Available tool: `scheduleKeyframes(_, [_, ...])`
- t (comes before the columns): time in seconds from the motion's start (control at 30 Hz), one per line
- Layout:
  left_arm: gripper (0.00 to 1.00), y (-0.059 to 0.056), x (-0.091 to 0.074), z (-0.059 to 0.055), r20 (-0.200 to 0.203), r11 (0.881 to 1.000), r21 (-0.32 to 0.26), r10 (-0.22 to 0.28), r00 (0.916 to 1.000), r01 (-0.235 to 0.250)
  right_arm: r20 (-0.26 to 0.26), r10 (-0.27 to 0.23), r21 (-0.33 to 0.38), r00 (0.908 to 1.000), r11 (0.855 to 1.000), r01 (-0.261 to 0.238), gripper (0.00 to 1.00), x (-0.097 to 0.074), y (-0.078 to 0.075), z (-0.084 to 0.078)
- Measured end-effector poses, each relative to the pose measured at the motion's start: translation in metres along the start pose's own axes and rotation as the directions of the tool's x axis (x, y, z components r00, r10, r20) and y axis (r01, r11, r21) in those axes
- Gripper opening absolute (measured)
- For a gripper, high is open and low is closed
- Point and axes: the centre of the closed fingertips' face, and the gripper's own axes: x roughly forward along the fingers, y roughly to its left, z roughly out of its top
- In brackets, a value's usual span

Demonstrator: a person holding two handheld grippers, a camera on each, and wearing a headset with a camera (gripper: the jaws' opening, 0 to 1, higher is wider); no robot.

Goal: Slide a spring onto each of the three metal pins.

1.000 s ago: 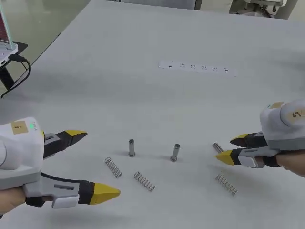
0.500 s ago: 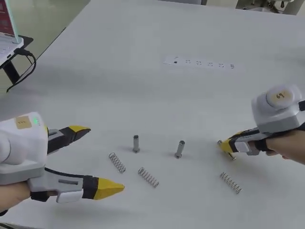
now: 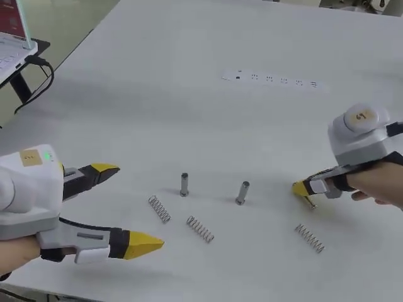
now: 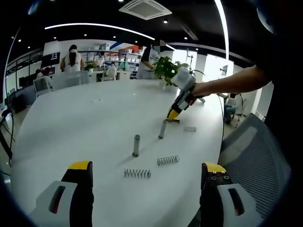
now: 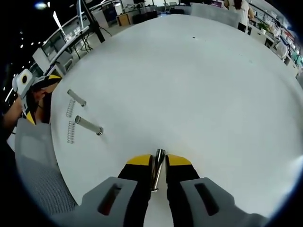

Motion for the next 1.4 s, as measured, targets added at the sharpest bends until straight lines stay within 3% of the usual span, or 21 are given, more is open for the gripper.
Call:
scheduleKeyframes(0.33, [0.92,0.000,0.001,-0.004,-0.004,1.000,-0.005,-0.005,1.0000,0.005,-0.031,-0.015,0.018,0.9994,1.000,0.015,0.06,0.001,0.000,0.000])
scheduleKeyframes(0.93, [0.93,0.000,0.005,-0.004,-0.013,1.000,0.008,-0.020,0.9997,0.020,0.004,-0.019,0.044,0.9998,0.999,0.019,0.05,-0.004,0.000,-0.001])
scheduleKeyframes(1.4, [0.92,-0.003,0.006,-0.002,-0.013,1.000,0.015,-0.024,0.9996,0.024,0.071,-0.030,0.036,0.9971,0.999,0.027,0.05,-0.017,0.004,0.002])
